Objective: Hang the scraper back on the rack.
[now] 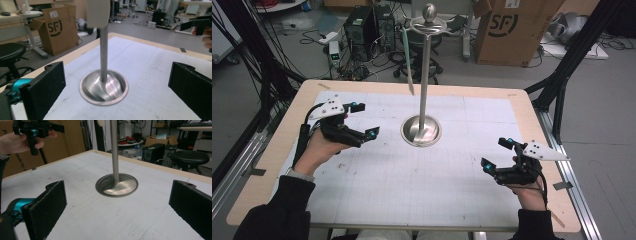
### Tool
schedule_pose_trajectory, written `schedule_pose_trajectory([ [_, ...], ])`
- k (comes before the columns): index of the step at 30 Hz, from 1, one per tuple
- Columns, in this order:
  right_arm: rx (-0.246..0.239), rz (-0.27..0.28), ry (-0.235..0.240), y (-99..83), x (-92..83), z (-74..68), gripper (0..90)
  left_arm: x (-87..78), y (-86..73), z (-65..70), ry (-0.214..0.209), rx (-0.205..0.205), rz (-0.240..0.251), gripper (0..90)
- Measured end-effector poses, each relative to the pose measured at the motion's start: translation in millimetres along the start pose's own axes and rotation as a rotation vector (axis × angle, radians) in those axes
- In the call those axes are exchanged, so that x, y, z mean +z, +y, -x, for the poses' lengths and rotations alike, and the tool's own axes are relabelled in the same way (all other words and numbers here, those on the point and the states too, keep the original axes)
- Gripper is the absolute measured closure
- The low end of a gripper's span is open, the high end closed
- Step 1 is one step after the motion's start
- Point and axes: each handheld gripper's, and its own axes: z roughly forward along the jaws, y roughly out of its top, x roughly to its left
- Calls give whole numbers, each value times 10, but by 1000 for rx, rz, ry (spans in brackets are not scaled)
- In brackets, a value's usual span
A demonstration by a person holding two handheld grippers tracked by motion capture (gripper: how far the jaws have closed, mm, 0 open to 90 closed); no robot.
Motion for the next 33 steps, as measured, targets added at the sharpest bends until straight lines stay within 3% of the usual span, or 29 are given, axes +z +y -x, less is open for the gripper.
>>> schedule_pose_trajectory([
  [3,4,2,-2,1,4,11,5,-122,-143,-11,46,24,-9,17],
  [7,8,12,-6,2,1,32,5,-286,-359,-29,88,9,-33,17],
  [13,14,16,-18,-5,-4,71,5,-571,-550,-30,121,-23,17,17],
  [16,18,20,-24,-8,-6,92,5,-690,-608,-75,163,-33,-5,17],
  [22,21,26,-31,-13,-17,115,5,-949,-733,-154,235,-78,28,17],
  [27,27,25,-35,-26,-12,129,5,-1056,-759,-143,246,-96,44,17],
  [29,23,25,-36,-25,-6,121,5,-1042,-736,-129,230,-108,59,17],
  [33,17,18,-34,-24,9,103,5,-971,-671,-69,214,-67,52,17],
])
